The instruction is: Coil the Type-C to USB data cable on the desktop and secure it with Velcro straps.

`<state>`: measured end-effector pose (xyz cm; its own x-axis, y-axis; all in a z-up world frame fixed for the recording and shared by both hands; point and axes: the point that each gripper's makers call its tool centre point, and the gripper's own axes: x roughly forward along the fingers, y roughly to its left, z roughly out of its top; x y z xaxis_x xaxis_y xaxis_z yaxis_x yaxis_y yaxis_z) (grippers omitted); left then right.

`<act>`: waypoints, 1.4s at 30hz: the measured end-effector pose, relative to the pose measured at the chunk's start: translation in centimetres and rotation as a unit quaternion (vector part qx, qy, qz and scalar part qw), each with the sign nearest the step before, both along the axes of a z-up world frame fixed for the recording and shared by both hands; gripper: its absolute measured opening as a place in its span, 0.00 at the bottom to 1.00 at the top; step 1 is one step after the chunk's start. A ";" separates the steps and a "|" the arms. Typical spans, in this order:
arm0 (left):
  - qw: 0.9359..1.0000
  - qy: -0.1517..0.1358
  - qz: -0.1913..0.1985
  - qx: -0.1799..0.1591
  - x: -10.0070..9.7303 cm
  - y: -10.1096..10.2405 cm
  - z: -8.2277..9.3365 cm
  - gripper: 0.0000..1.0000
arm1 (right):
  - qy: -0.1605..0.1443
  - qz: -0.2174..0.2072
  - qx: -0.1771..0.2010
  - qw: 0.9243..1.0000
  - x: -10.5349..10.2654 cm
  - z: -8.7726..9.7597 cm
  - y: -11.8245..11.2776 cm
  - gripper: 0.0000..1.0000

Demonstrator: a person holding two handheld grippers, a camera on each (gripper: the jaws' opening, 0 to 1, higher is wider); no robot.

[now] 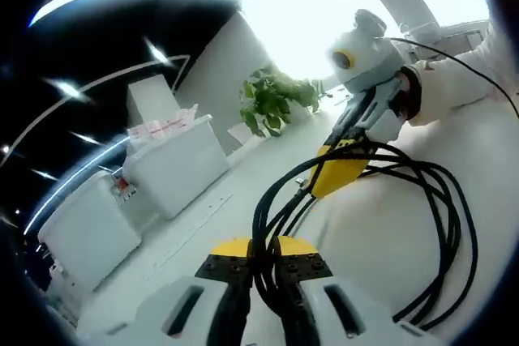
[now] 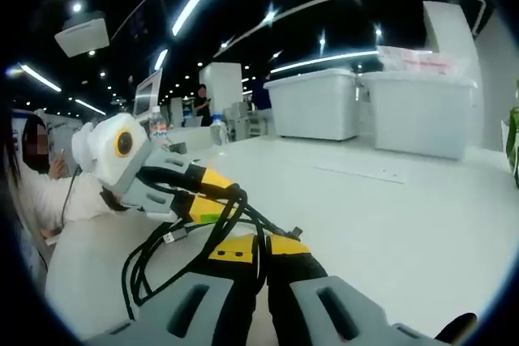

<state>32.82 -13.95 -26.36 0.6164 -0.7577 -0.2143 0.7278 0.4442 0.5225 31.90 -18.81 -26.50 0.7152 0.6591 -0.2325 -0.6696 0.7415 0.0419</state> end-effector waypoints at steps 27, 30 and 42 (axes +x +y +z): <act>0.983 -0.172 0.032 0.059 -0.1 0.2 3.3 0.08 | -0.159 -0.051 0.046 0.985 -0.1 8.7 -3.5 0.25; 0.984 -0.173 0.012 0.049 -0.9 -0.5 3.3 0.07 | -0.166 -0.012 0.019 0.986 -1.7 8.6 -1.2 0.28; 0.967 -0.240 -0.028 0.081 -4.6 -3.4 4.6 0.07 | -0.250 -0.020 -0.240 0.938 -1.0 3.8 2.2 0.25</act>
